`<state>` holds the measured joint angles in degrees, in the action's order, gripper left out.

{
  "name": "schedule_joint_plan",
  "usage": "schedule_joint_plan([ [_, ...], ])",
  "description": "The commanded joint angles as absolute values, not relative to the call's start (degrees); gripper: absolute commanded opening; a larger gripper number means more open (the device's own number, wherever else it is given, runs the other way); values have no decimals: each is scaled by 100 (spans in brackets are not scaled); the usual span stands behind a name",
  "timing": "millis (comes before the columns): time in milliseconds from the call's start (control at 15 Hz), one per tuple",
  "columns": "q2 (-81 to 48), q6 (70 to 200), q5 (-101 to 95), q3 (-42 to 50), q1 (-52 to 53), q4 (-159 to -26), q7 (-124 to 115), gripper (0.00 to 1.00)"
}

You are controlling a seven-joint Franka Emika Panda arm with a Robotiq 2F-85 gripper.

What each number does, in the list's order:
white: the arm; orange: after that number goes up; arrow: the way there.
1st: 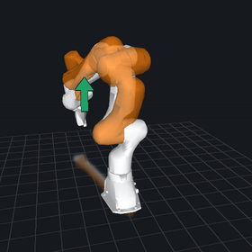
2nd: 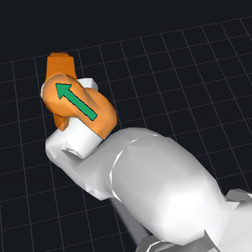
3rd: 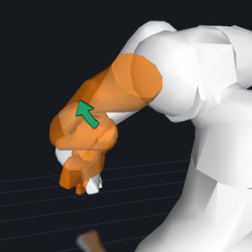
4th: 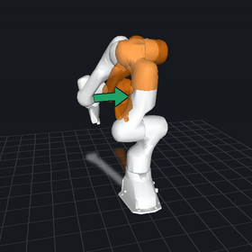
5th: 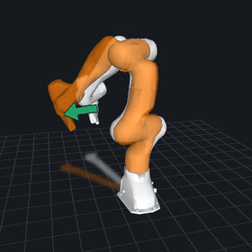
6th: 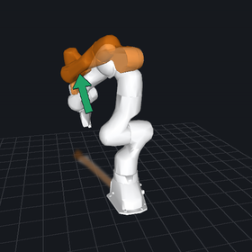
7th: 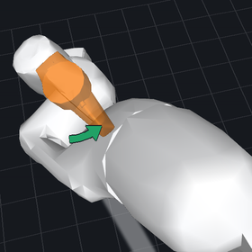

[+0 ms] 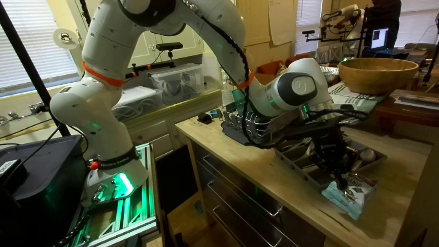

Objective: Put the green cup upside down then remove the sachet from the dish rack and put it on the right side of the counter.

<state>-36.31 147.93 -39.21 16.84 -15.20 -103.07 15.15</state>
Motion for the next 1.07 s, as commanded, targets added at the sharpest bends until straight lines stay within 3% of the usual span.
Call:
schedule_joint_plan([
  [0,-4307,14630,-4063,1771,-1530,-9647,1680,1],
  [133,-4509,14616,-4030,1784,-1531,-9466,1689,1],
  [200,-4527,14535,-3965,1747,-1541,-9433,1751,29],
  [333,-4420,14443,-3936,1720,-1511,-9515,1790,36],
  [600,-3573,14097,-3662,1436,-1639,-10145,2281,68],
  [867,-2264,14562,-2937,983,-2015,-11156,2987,99],
  [933,-3073,14334,-3266,1299,-1722,-10350,2607,100],
  [1000,-2832,14333,-3213,1273,-1741,-10483,2688,87],
])
